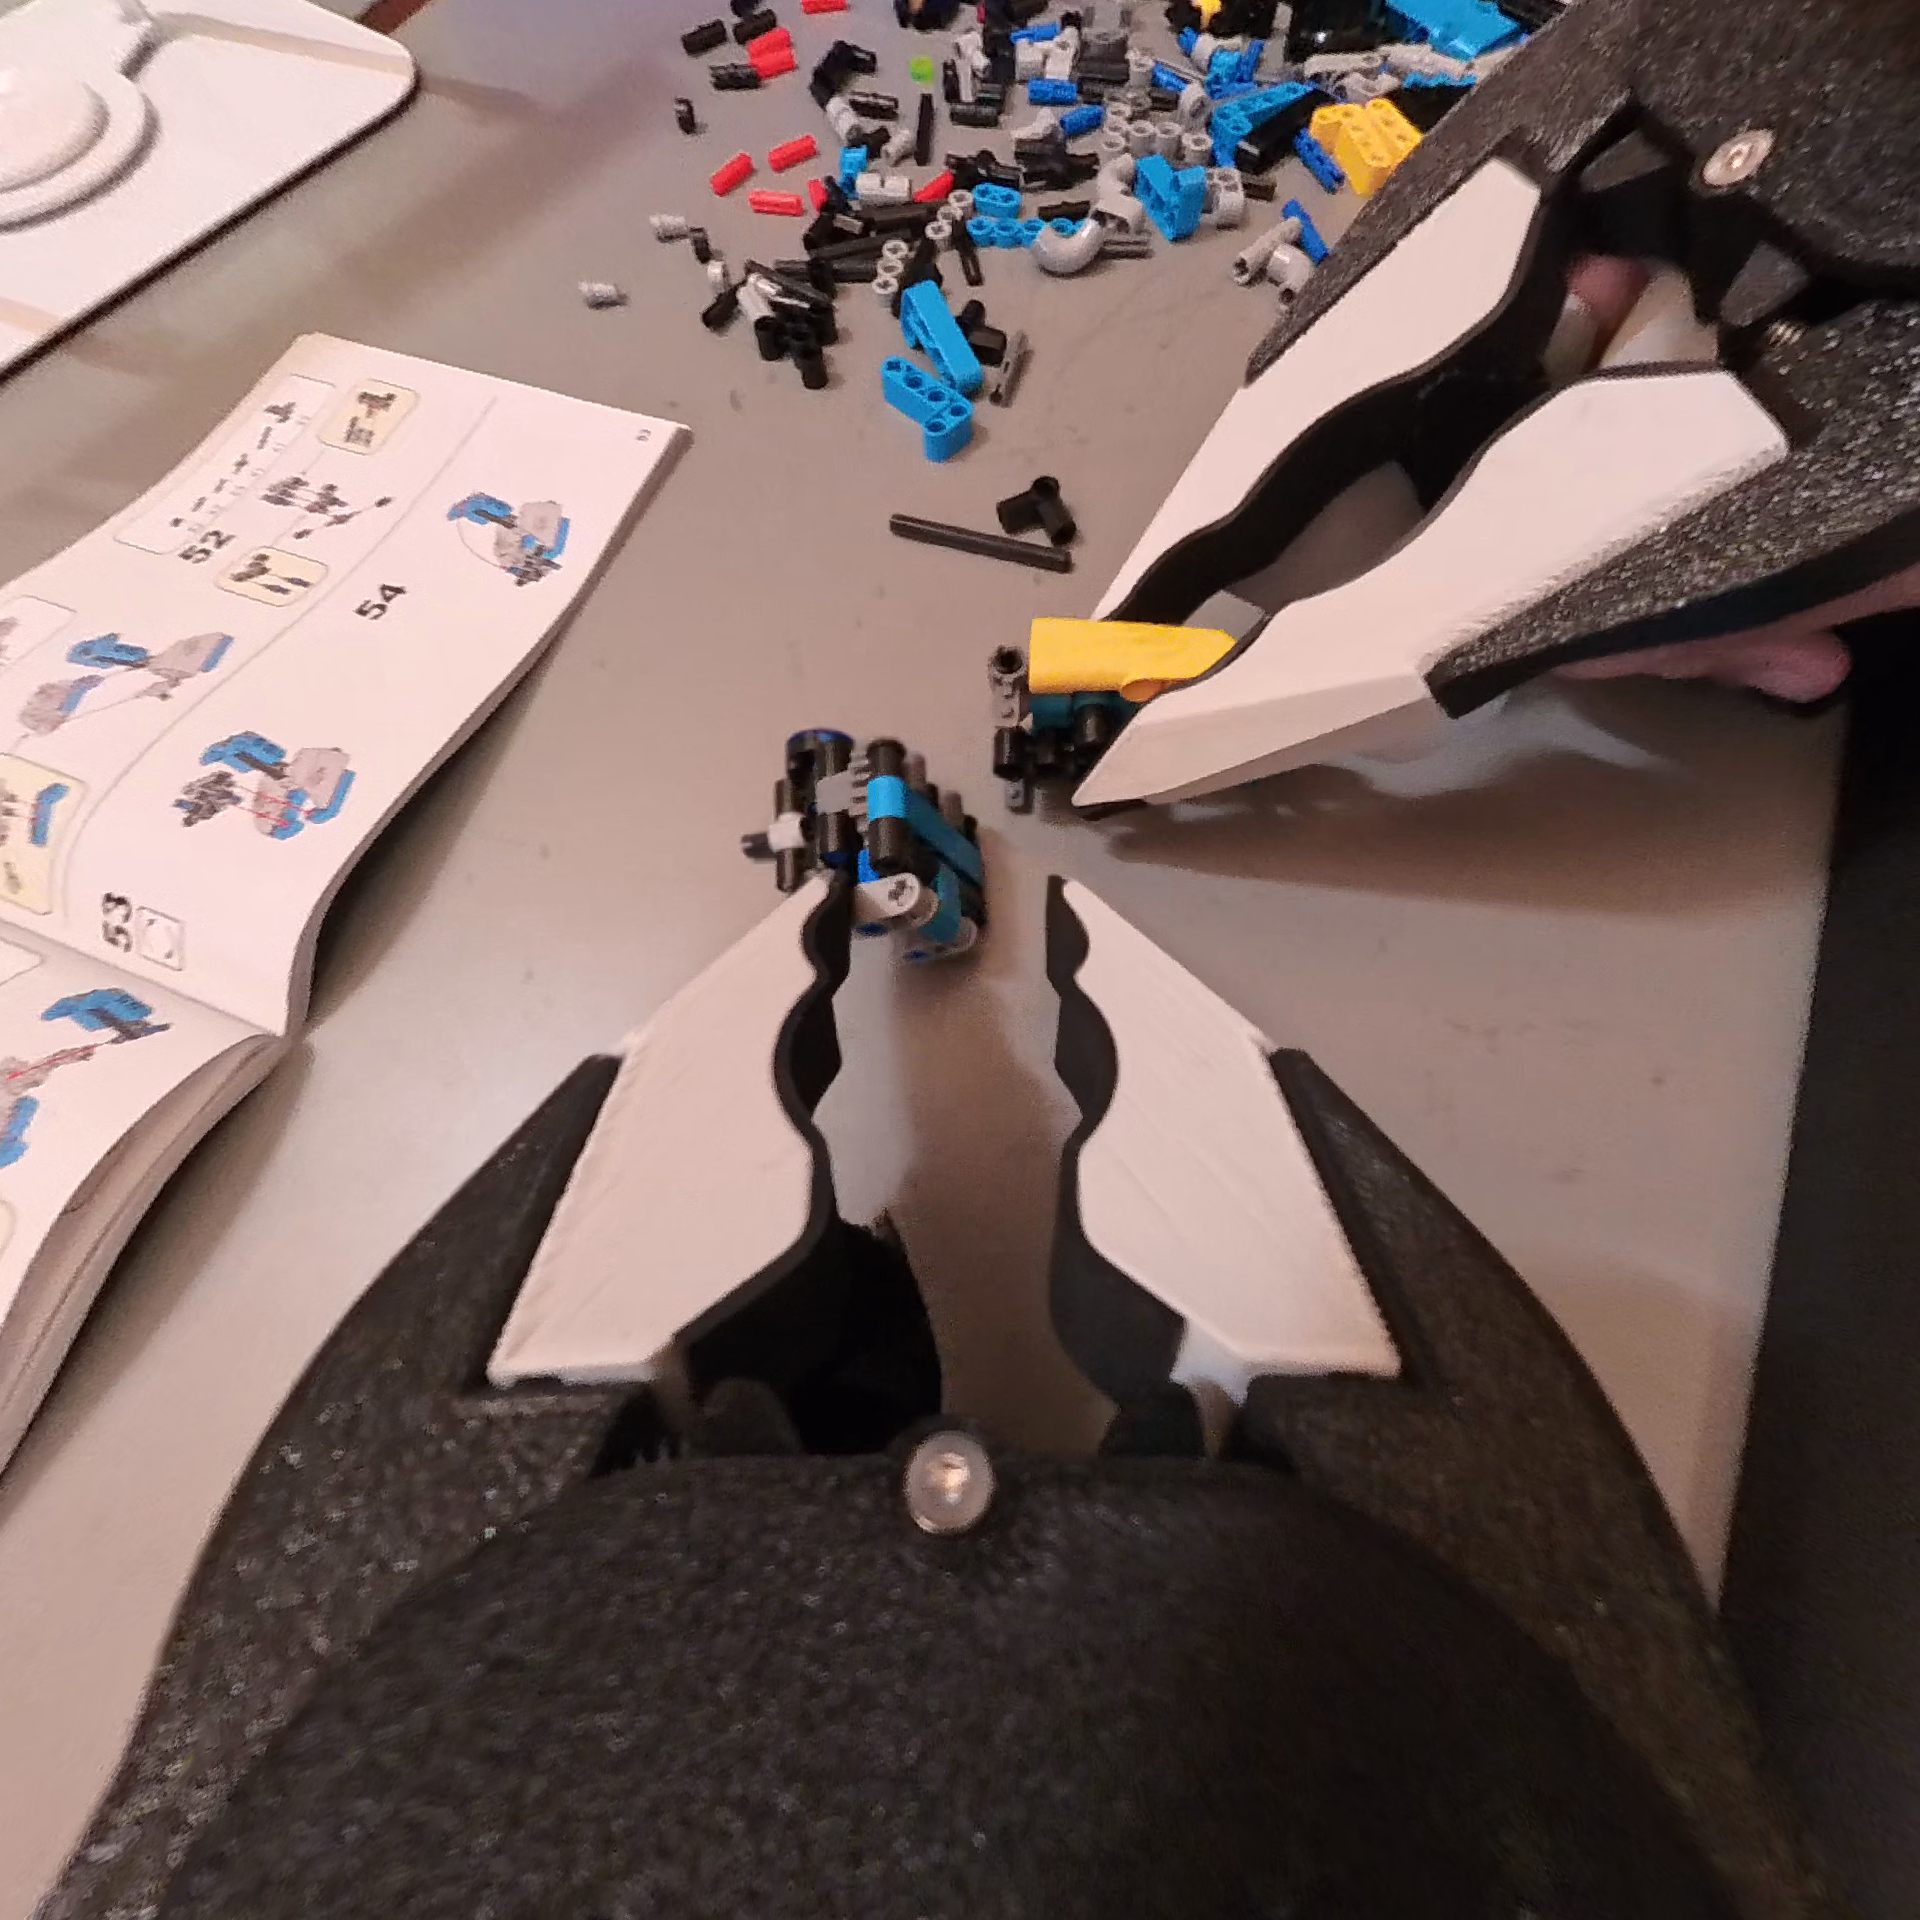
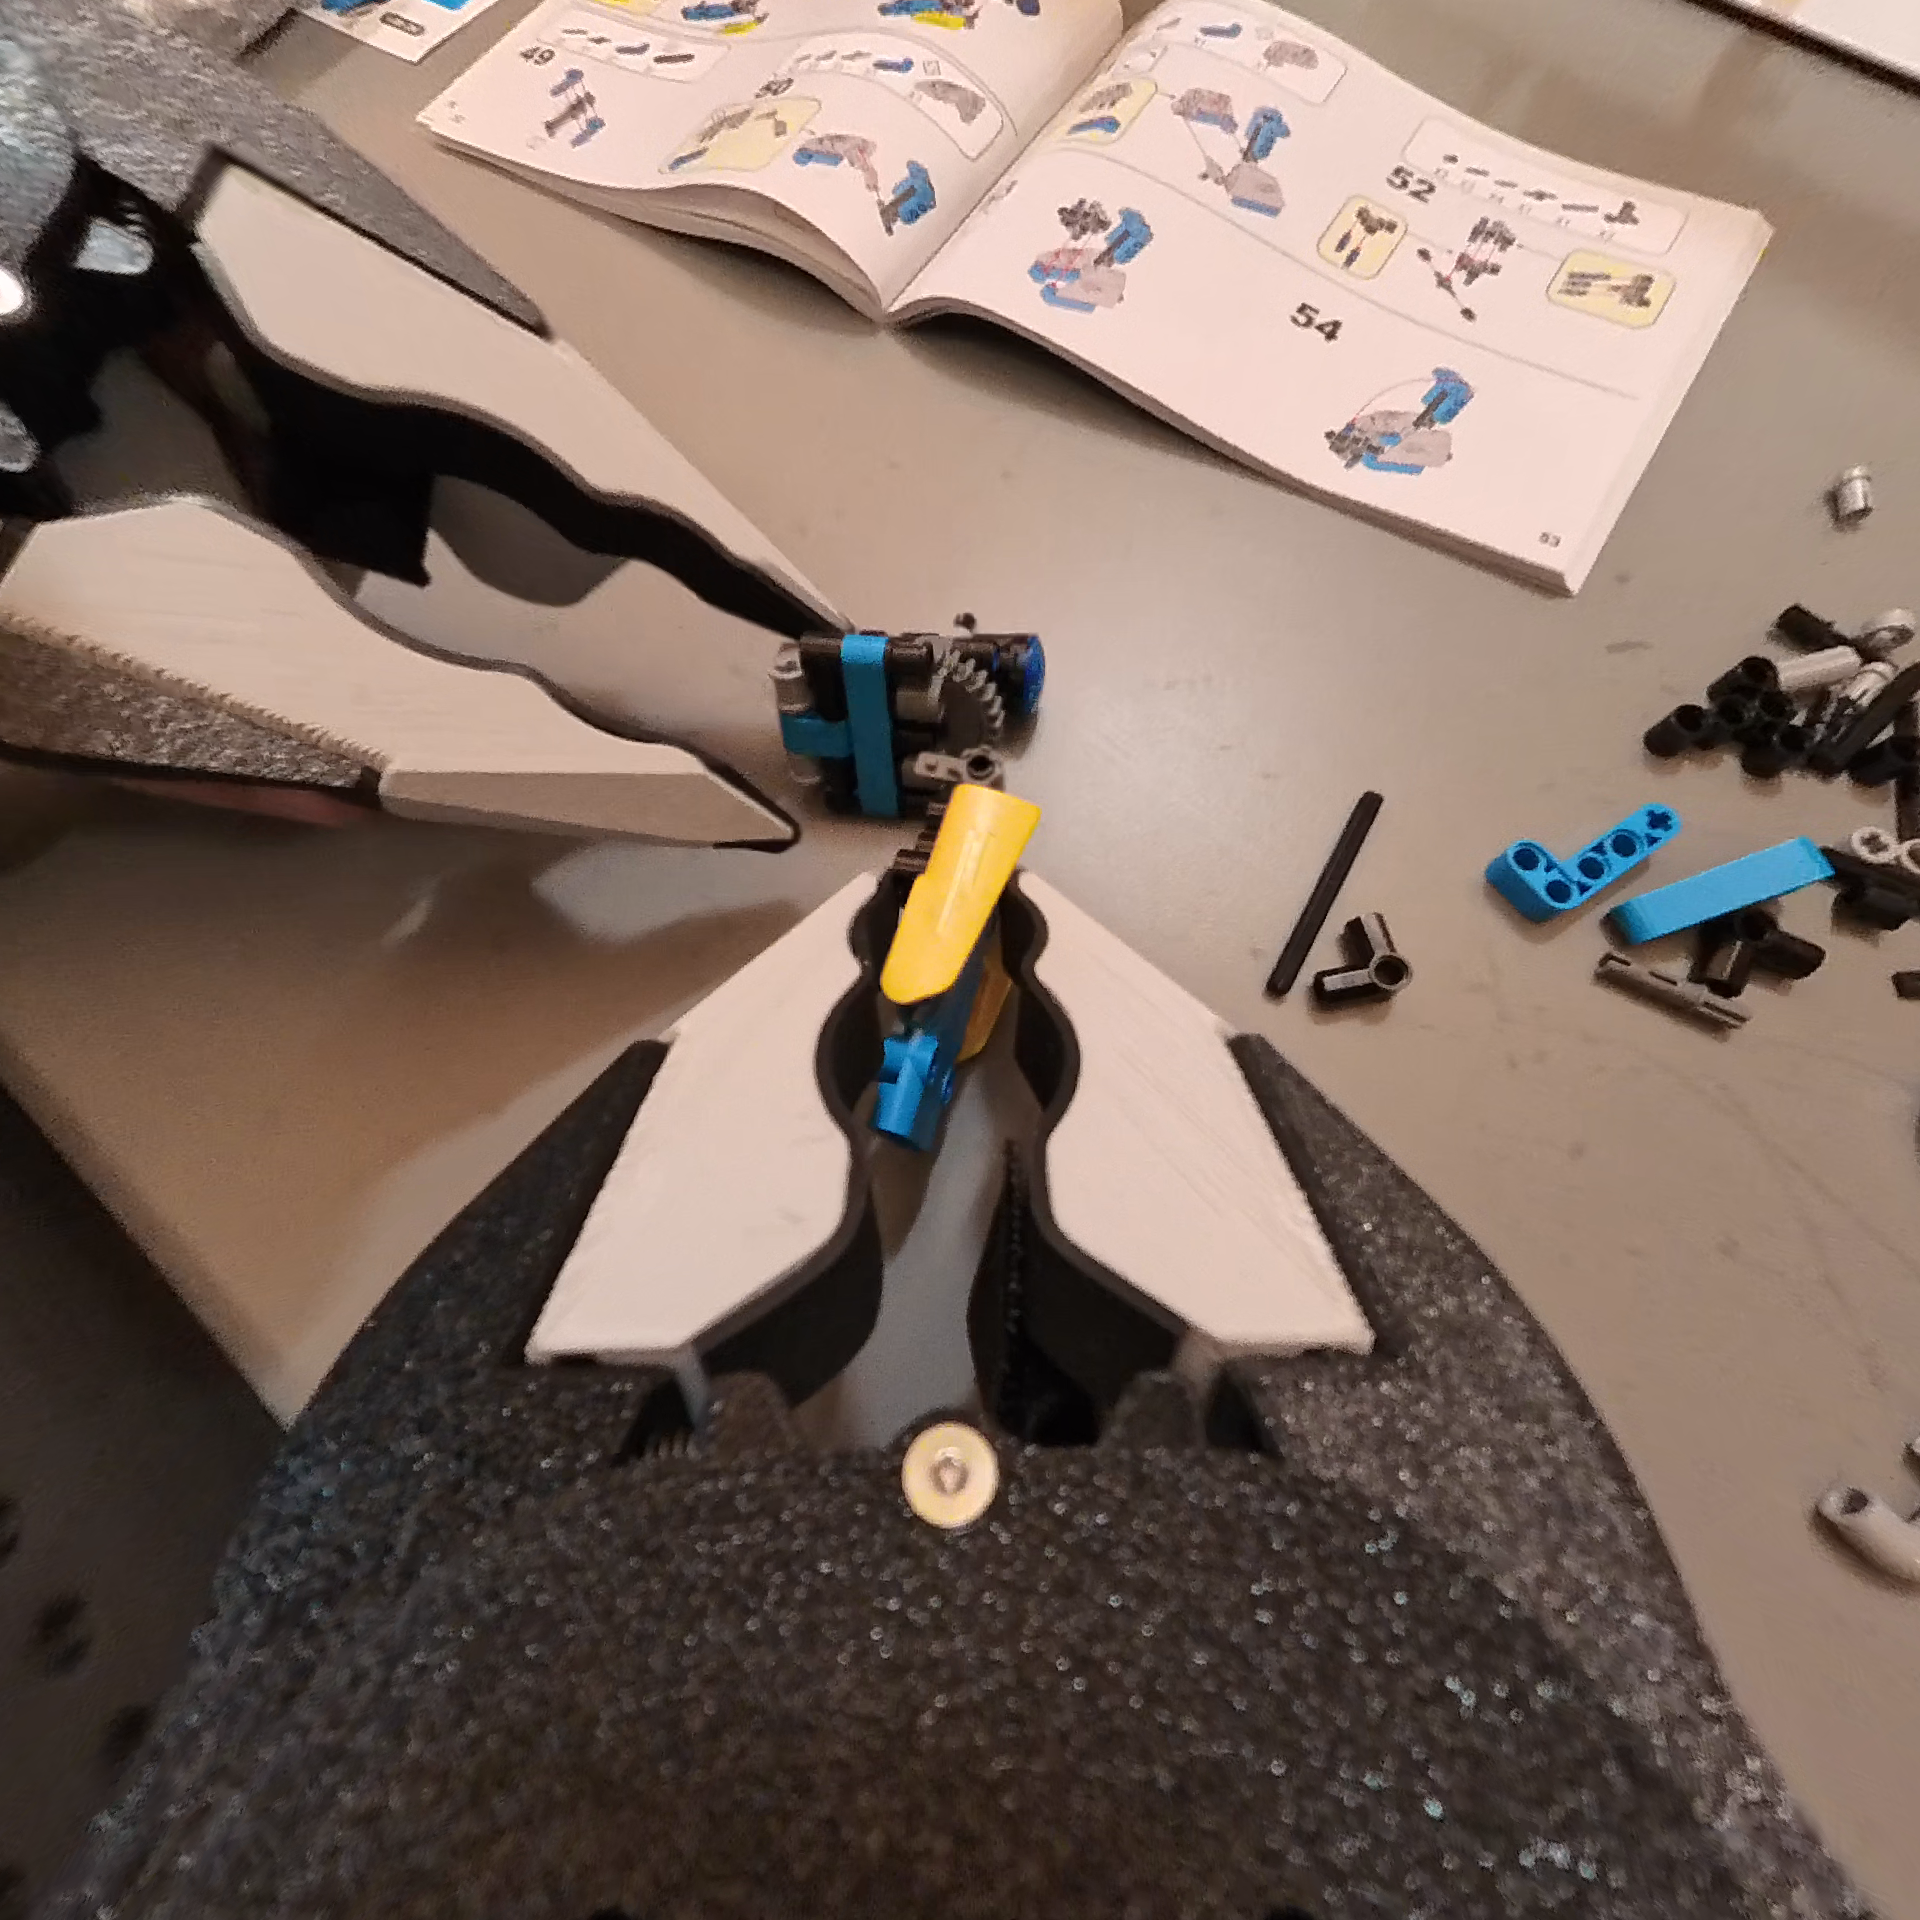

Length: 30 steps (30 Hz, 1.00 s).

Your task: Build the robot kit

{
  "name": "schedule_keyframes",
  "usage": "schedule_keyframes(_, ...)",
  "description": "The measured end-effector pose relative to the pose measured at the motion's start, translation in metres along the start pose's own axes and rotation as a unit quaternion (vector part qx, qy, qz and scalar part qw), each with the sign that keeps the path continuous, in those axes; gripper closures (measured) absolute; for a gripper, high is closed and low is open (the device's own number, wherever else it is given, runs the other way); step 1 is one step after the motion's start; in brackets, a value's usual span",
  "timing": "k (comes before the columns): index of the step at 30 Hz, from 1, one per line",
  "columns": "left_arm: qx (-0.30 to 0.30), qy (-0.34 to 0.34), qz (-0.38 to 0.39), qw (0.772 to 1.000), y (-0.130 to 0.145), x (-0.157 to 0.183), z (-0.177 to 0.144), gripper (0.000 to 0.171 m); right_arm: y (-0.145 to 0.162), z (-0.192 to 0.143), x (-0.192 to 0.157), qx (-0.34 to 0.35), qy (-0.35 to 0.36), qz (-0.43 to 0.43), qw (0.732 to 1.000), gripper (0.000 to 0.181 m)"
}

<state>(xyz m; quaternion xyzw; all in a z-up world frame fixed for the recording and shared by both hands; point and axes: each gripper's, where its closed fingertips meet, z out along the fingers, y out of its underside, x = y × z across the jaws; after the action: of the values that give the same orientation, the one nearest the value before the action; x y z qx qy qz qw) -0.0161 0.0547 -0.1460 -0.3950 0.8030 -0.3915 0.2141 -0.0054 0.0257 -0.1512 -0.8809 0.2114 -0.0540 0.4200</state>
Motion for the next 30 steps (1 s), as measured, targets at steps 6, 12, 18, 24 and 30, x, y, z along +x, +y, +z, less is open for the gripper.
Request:
schedule_keyframes(6,0.004,-0.038,-0.034,0.999,0.003,-0.014,-0.012,0.132,-0.005,0.006,0.0,-0.008,0.008,0.011,1.0,0.162)
schedule_keyframes(12,-0.041,-0.011,-0.077,0.996,0.013,-0.012,0.004,0.13,-0.009,0.011,0.003,-0.014,0.008,0.013,1.0,0.163)
schedule_keyframes(18,-0.048,-0.008,-0.043,0.998,0.012,-0.008,0.01,0.15,-0.013,0.015,0.002,-0.018,0.008,-0.002,1.0,0.162)
schedule_keyframes(24,-0.048,-0.016,0.004,0.999,0.011,-0.014,0.01,0.152,-0.017,0.019,0.005,-0.03,-0.021,-0.026,0.999,0.162)
schedule_keyframes(30,-0.045,0.011,0.011,0.999,0.01,-0.016,0.012,0.156,-0.023,0.026,0.011,-0.007,0.009,-0.122,0.992,0.162)
